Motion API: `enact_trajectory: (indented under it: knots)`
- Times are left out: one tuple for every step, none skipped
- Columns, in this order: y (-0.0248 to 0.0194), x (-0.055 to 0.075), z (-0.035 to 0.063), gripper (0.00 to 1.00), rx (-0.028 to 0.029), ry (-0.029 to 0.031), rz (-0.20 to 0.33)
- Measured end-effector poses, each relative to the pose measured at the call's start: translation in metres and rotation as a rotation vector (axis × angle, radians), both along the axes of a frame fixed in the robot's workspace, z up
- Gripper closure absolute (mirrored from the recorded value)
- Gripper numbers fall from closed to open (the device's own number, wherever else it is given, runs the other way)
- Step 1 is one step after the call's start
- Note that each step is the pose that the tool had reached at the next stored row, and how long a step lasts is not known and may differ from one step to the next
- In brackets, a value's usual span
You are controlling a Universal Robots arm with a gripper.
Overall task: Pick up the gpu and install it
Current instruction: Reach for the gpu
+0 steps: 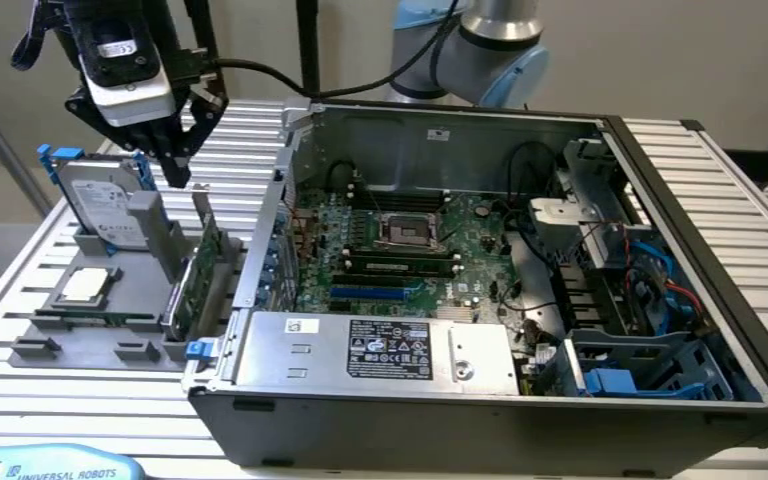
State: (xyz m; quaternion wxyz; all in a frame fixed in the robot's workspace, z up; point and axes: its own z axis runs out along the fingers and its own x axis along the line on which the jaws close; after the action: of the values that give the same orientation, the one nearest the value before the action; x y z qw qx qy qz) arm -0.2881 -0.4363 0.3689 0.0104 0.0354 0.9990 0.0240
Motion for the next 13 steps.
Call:
enact_trajectory:
  knots:
    - [0.0,-0.004,-0.0008,0.89,-0.0001,0.0001,0.0]
    - [0.0,-0.009,-0.0013,0.89,0.0,0.0,0.0]
    - [0.0,-0.013,-0.0017,0.89,0.0001,-0.0001,0.0]
    - [0.0,-0.017,-0.0017,0.89,0.0001,0.0,0.0]
    - [0.0,-0.017,-0.0017,0.89,0.0,0.0001,0.0]
    - [0.0,-0.017,-0.0017,0.89,0.0001,0.0,0.0]
    - [0.0,-0.017,-0.0017,0.89,0.0001,0.0,0.0]
    - [0.0,-0.017,-0.0017,0.89,0.0001,0.0,0.0]
    - [0.0,-0.017,-0.0017,0.89,0.0,0.0,0.0]
    - [0.0,-0.017,-0.0017,0.89,0.0,0.0,0.0]
    - [0.0,-0.017,-0.0017,0.89,0.0,0.0,0.0]
    - [0.0,-0.017,-0.0017,0.89,0.0,0.0001,0.0]
    - [0.0,-0.017,-0.0017,0.89,0.0,0.0,0.0]
